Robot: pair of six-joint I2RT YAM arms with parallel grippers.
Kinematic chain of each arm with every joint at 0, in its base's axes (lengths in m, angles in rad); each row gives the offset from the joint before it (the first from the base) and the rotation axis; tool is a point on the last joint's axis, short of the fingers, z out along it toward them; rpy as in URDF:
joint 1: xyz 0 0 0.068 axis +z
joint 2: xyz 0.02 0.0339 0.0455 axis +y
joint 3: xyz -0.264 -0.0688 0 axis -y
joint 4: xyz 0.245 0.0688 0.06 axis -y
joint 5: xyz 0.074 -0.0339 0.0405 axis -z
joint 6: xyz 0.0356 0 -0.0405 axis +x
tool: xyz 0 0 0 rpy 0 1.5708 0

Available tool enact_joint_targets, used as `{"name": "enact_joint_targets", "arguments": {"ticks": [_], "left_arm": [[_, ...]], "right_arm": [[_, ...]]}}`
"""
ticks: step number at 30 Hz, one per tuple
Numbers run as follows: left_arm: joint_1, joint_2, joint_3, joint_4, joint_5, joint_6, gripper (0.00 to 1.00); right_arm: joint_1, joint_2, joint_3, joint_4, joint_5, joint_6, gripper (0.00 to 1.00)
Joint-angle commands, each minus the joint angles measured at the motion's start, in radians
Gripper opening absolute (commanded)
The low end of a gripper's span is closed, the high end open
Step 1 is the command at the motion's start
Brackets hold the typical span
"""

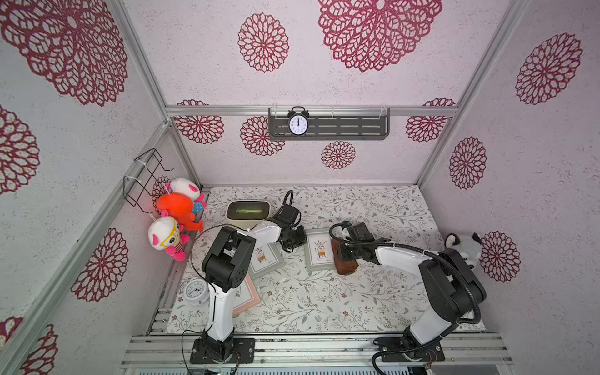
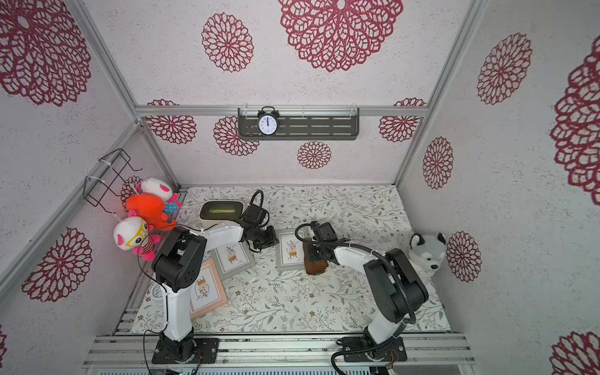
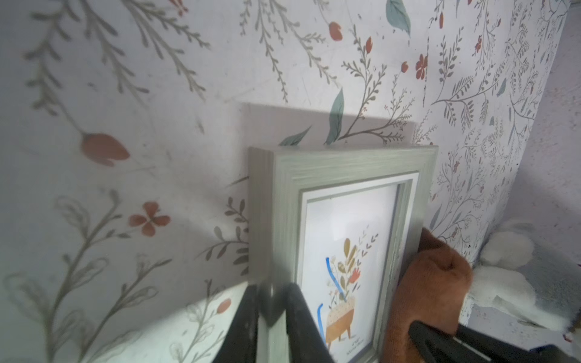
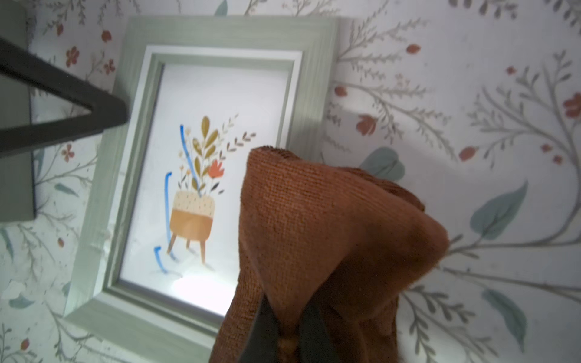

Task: Wipe the picture frame with a cloth
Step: Wipe the dirt from the picture frame.

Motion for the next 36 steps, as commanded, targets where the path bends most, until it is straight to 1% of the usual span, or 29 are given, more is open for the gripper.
{"name": "enact_joint_targets", "arguments": {"ticks": [1,3,6,8,9,11,13,18,20,22,23,27,29,30,32,34,36], "left_arm": [[-0.012,0.142,-0.076,-0.127,-0.109,-0.008,0.18],[-0.012,0.144,-0.071,-0.136,-0.107,0.017,0.18],[-0.012,0.152,-0.052,-0.163,-0.113,0.052,0.18],[-0.013,0.157,-0.051,-0.167,-0.118,0.056,0.17],[-0.013,0.163,-0.049,-0.166,-0.119,0.057,0.16],[-0.012,0.167,-0.05,-0.164,-0.12,0.052,0.16],[-0.012,0.166,-0.051,-0.163,-0.122,0.047,0.16],[-0.012,0.159,-0.062,-0.156,-0.127,0.043,0.16],[-0.013,0.16,-0.061,-0.154,-0.123,0.045,0.16],[-0.012,0.164,-0.057,-0.152,-0.123,0.047,0.16],[-0.013,0.166,-0.054,-0.152,-0.121,0.051,0.16],[-0.015,0.175,-0.033,-0.171,-0.128,0.062,0.15],[-0.014,0.175,-0.029,-0.175,-0.13,0.067,0.15],[-0.015,0.18,-0.027,-0.176,-0.131,0.069,0.15],[-0.014,0.184,-0.027,-0.176,-0.128,0.072,0.15],[-0.015,0.188,-0.028,-0.169,-0.123,0.071,0.15],[-0.017,0.194,-0.028,-0.165,-0.121,0.068,0.15]], "right_arm": [[0.02,0.058,0.025,-0.051,-0.038,0.018,0.0],[-0.004,0.17,0.149,-0.049,0.01,-0.002,0.0],[-0.034,0.34,0.36,-0.091,0.025,-0.016,0.0],[-0.04,0.406,0.446,-0.121,0.034,-0.022,0.0],[-0.039,0.419,0.462,-0.13,0.032,-0.022,0.0],[-0.035,0.402,0.434,-0.132,0.006,-0.009,0.0],[-0.022,0.334,0.334,-0.113,-0.02,0.006,0.0],[0.03,0.095,0.021,-0.072,-0.064,0.096,0.0],[0.033,0.05,-0.035,-0.054,-0.078,0.121,0.0],[0.027,0.065,-0.017,-0.042,-0.052,0.111,0.0],[0.018,0.099,0.028,-0.045,-0.033,0.097,0.0],[-0.043,0.308,0.287,-0.065,0.004,0.081,0.0],[-0.06,0.381,0.399,-0.107,0.006,0.077,0.0],[-0.061,0.397,0.428,-0.123,0.009,0.067,0.0],[-0.052,0.376,0.405,-0.11,-0.013,0.055,0.0],[-0.034,0.311,0.299,-0.082,-0.044,0.056,0.0],[-0.008,0.21,0.162,-0.061,-0.052,0.072,0.0]]}}
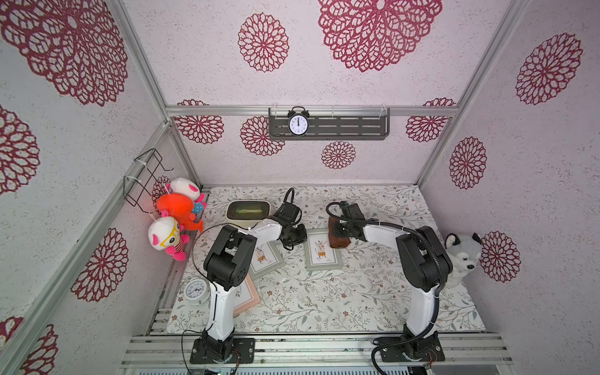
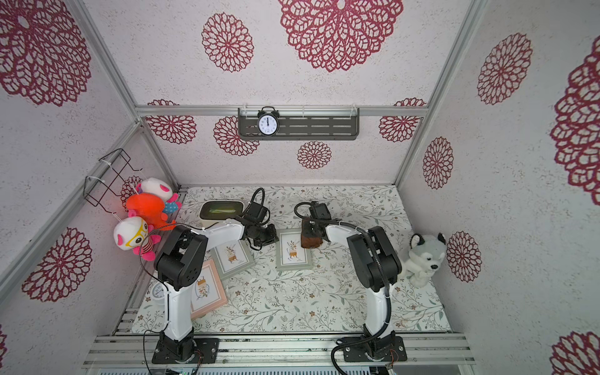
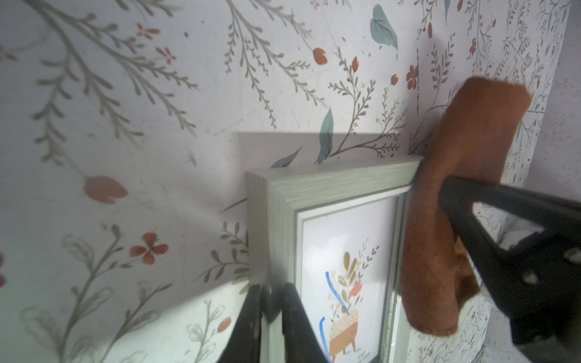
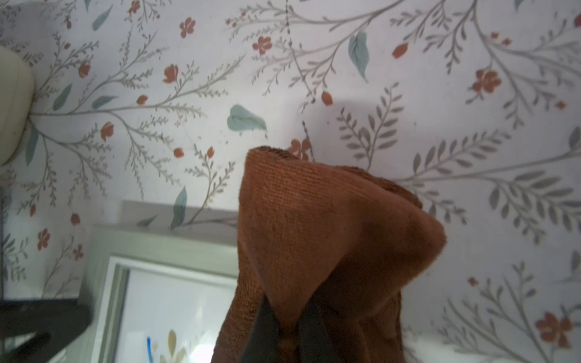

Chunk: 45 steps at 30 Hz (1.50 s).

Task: Wipe the picture frame with a cloth
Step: Wipe the dirt from the picture frame.

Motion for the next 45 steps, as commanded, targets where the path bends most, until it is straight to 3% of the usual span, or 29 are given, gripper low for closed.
{"name": "enact_joint_targets", "arguments": {"ticks": [1,4,6,14,18,23,30,36,40,45], "left_arm": [[-0.019,0.16,-0.078,-0.139,-0.098,0.004,0.15],[-0.02,0.152,-0.093,-0.123,-0.095,-0.006,0.14],[-0.02,0.149,-0.099,-0.115,-0.087,-0.009,0.14],[-0.02,0.154,-0.104,-0.09,-0.057,-0.009,0.14],[-0.02,0.151,-0.109,-0.082,-0.053,-0.009,0.15],[-0.02,0.145,-0.11,-0.074,-0.049,-0.009,0.15],[-0.02,0.148,-0.113,-0.075,-0.051,-0.004,0.14],[-0.016,0.142,-0.12,-0.075,-0.058,-0.007,0.14],[-0.016,0.14,-0.121,-0.072,-0.058,-0.01,0.14],[-0.016,0.14,-0.129,-0.062,-0.052,-0.011,0.14]], "right_arm": [[0.08,-0.138,-0.222,-0.108,-0.09,0.018,0.0],[0.099,-0.287,-0.384,-0.06,-0.123,0.062,0.0],[0.097,-0.325,-0.405,-0.04,-0.111,0.062,0.0],[-0.006,0.004,-0.013,-0.099,0.016,0.078,0.0],[-0.027,0.014,0.091,-0.084,-0.003,0.061,0.0],[-0.008,0.011,0.096,-0.019,-0.094,0.056,0.0],[0.052,0.168,0.217,-0.083,-0.112,0.061,0.0],[0.106,0.204,0.256,-0.084,-0.129,0.06,0.0],[0.061,0.178,0.22,-0.126,-0.033,0.045,0.0],[-0.027,0.112,0.144,-0.102,-0.038,0.046,0.0]]}}
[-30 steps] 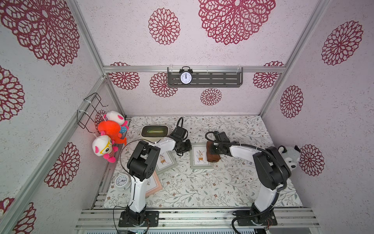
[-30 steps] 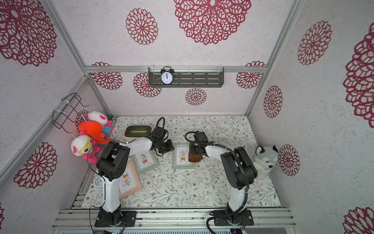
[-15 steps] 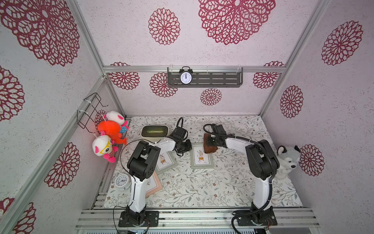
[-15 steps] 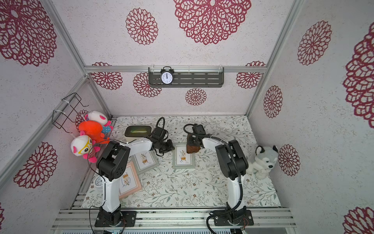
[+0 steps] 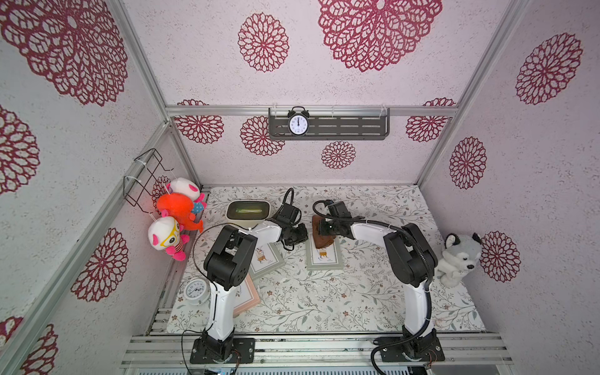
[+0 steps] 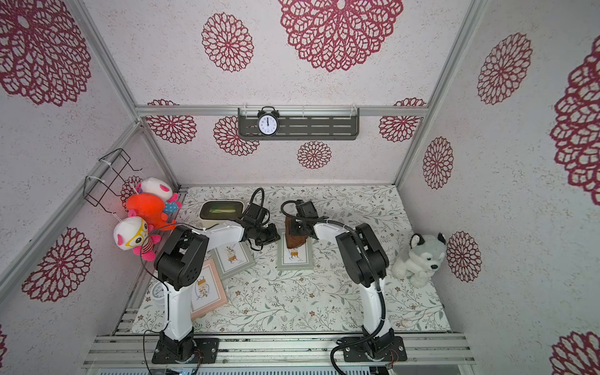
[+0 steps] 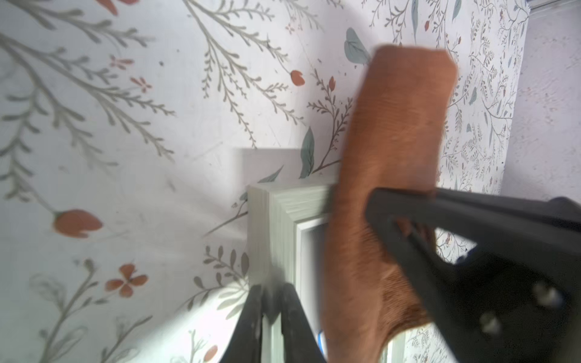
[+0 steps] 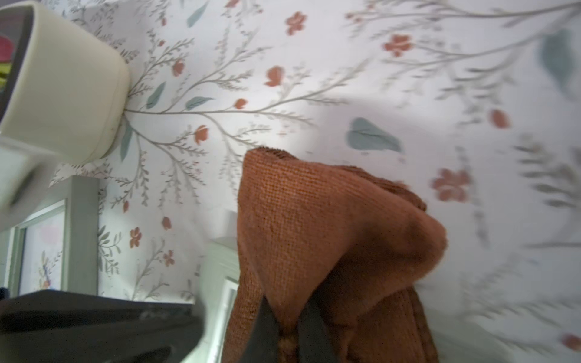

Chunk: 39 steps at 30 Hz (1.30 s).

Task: Wipe the picture frame with a cloth
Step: Wipe the dirt from the picture frame.

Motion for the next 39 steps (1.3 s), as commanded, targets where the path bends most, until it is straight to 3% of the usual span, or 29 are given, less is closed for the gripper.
{"name": "enact_joint_targets", "arguments": {"ticks": [1,8,17,25,33,35,39], "left_arm": [[-0.017,0.142,-0.085,-0.178,-0.07,-0.007,0.14],[-0.017,0.146,-0.079,-0.183,-0.074,-0.01,0.14],[-0.018,0.143,-0.089,-0.175,-0.07,-0.011,0.14],[-0.016,0.15,-0.079,-0.183,-0.076,-0.012,0.13],[-0.015,0.142,-0.091,-0.178,-0.074,-0.012,0.13],[-0.017,0.143,-0.088,-0.18,-0.074,-0.01,0.13],[-0.015,0.153,-0.071,-0.192,-0.075,-0.009,0.13]], "right_arm": [[-0.057,-0.014,-0.027,-0.108,0.046,-0.012,0.0],[0.059,0.13,0.124,-0.113,-0.063,0.049,0.0],[-0.08,0.046,0.029,-0.173,0.042,0.03,0.0],[0.06,0.165,0.159,-0.163,-0.07,0.072,0.0],[-0.071,0.058,0.045,-0.184,0.053,0.029,0.0],[-0.047,0.064,0.065,-0.192,0.068,0.023,0.0],[0.055,0.147,0.15,-0.172,-0.022,0.057,0.0]]}}
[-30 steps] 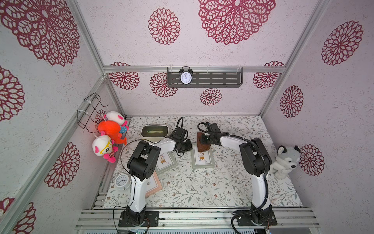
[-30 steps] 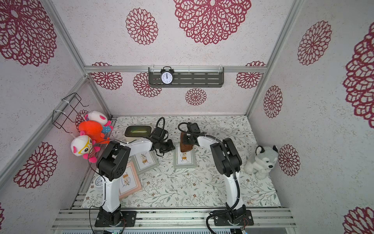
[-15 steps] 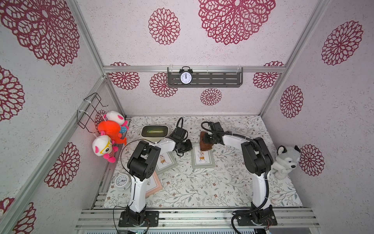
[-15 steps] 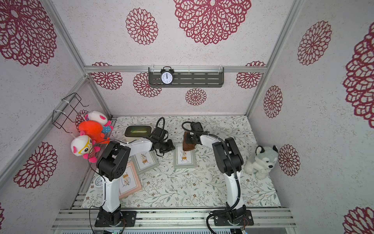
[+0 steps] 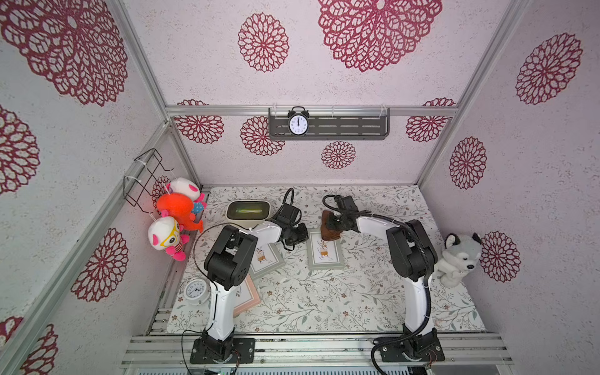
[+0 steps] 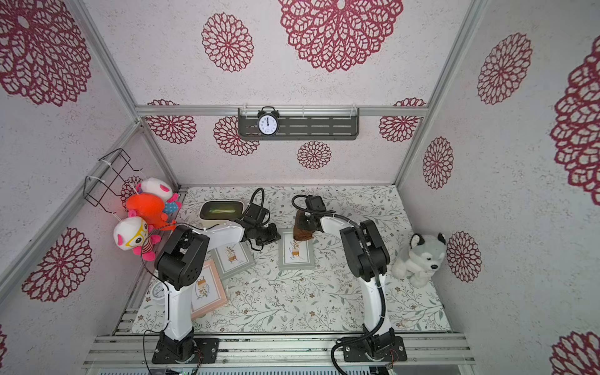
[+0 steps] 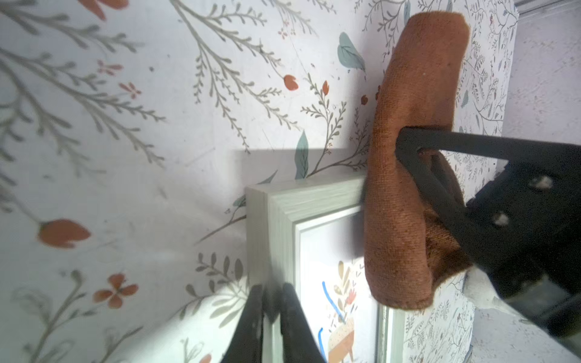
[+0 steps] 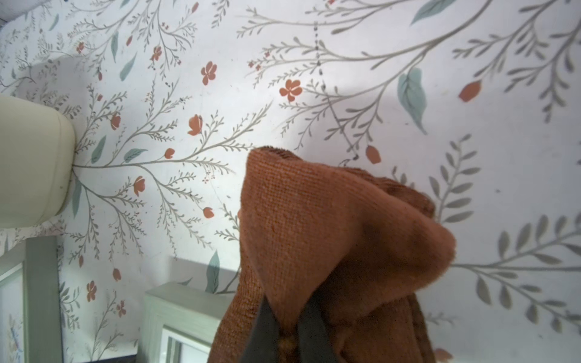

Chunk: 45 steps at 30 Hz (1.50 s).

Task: Wipe the picture frame with a cloth
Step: Wipe the dirt from the picture frame.

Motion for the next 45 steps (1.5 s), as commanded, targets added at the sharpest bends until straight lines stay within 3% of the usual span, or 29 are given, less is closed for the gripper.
{"name": "enact_joint_targets", "arguments": {"ticks": [1,4,10,16,20,27,31,38,41,45], "left_arm": [[-0.016,0.146,-0.071,-0.213,-0.083,-0.002,0.13],[-0.015,0.141,-0.074,-0.212,-0.086,-0.005,0.13],[-0.017,0.14,-0.084,-0.201,-0.079,-0.01,0.13],[-0.016,0.155,-0.062,-0.214,-0.077,-0.01,0.13],[-0.016,0.149,-0.068,-0.217,-0.081,-0.01,0.14],[-0.015,0.141,-0.075,-0.211,-0.076,-0.014,0.14],[-0.016,0.126,-0.046,-0.228,-0.068,-0.015,0.15],[-0.006,0.027,0.009,-0.227,-0.001,-0.02,0.27],[-0.006,-0.012,-0.01,-0.183,0.057,-0.035,0.3],[-0.003,-0.018,-0.036,-0.142,0.101,-0.047,0.27]], "right_arm": [[0.102,0.082,0.039,-0.095,-0.057,0.03,0.0],[0.084,0.074,0.027,-0.1,-0.039,0.033,0.0],[-0.051,-0.047,-0.123,-0.098,0.037,-0.011,0.0],[0.088,0.034,-0.04,-0.067,-0.027,0.041,0.0],[0.07,0.037,-0.043,-0.056,-0.034,0.057,0.0],[-0.134,-0.156,-0.208,-0.1,0.04,-0.026,0.0],[-0.16,-0.317,-0.341,-0.082,0.041,-0.007,0.0],[-0.155,-0.44,-0.578,0.101,-0.179,0.073,0.0],[-0.152,-0.433,-0.596,0.165,-0.241,0.075,0.0],[-0.152,-0.368,-0.562,0.225,-0.302,0.078,0.0]]}}
